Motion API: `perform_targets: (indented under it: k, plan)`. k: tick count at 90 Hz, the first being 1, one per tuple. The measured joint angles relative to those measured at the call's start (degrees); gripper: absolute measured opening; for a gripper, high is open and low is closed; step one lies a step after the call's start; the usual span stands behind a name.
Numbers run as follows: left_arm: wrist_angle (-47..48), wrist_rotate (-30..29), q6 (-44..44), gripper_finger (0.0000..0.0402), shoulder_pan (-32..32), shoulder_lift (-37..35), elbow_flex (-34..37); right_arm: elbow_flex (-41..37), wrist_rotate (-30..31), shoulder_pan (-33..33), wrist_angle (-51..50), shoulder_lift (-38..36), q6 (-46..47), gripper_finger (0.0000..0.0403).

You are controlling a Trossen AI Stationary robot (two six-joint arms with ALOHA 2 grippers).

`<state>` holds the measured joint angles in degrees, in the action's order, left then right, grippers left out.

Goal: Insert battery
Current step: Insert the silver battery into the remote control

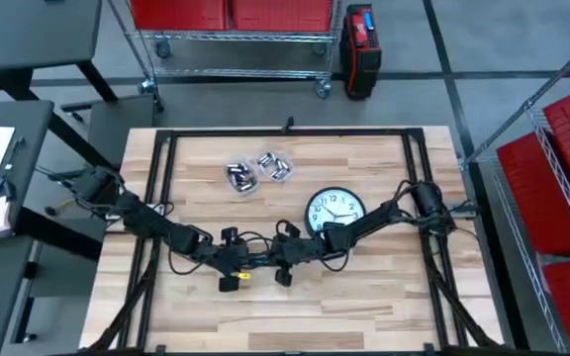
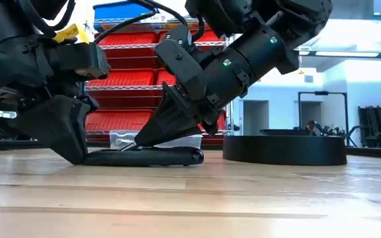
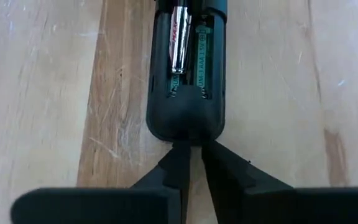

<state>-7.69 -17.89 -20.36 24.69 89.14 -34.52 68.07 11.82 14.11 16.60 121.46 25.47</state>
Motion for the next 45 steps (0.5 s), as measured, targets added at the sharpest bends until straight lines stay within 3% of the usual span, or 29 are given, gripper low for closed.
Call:
perform_targets:
  k: [30,45]
  plan:
    - [0.03,0.0,-0.3,0.0028,-0.02,0.0,-0.04,4.94,-0.56,0.08,-4.42,3.29,-0.48,0.0012]
    - [0.03,-0.02,-0.5,0.0028,-0.02,0.0,-0.06,5.05,-1.2,-0.02,-4.3,3.35,-0.47,0.0035]
